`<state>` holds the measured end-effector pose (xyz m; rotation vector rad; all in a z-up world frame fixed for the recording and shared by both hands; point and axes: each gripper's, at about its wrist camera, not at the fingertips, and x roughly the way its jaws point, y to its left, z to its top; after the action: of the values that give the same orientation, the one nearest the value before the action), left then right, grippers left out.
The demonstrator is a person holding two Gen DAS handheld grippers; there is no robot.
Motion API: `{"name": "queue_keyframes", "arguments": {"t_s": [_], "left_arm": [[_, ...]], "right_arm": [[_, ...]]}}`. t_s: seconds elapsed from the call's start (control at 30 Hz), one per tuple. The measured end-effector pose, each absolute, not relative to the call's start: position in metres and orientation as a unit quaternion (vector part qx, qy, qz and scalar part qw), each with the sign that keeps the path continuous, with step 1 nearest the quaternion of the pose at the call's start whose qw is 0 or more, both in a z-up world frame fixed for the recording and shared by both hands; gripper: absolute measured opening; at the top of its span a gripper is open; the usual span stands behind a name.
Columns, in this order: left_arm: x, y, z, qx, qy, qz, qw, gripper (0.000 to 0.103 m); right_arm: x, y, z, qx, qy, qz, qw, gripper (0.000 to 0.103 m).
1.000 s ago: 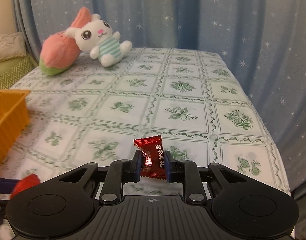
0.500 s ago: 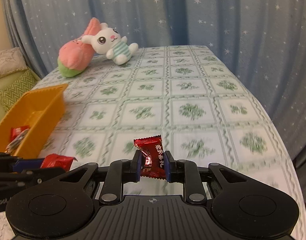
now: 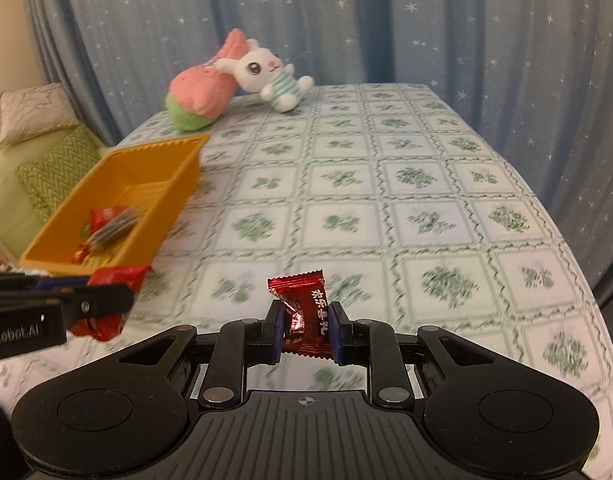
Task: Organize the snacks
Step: 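Carry both held red candies back over the orange tray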
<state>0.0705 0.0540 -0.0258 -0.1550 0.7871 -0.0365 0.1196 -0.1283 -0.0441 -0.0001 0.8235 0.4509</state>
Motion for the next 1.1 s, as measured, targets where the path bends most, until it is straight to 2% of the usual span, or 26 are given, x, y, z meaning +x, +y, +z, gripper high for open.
{"name": "queue_keyframes", "arguments": {"t_s": [0.5,1.1], "left_arm": [[0.021,0.092,0.003,-0.081,0.36,0.031,0.929,0.023],[0.014,0.132,0.003,-0.089,0.359,0.058,0.927,0.023]], "right_arm": [[0.078,-0.073,-0.015,-0.024,0.375,0.277,0.884,0.023],[0.082,-0.024,-0.011,-0.038,0.37,0.311,0.875,0.023]]}}
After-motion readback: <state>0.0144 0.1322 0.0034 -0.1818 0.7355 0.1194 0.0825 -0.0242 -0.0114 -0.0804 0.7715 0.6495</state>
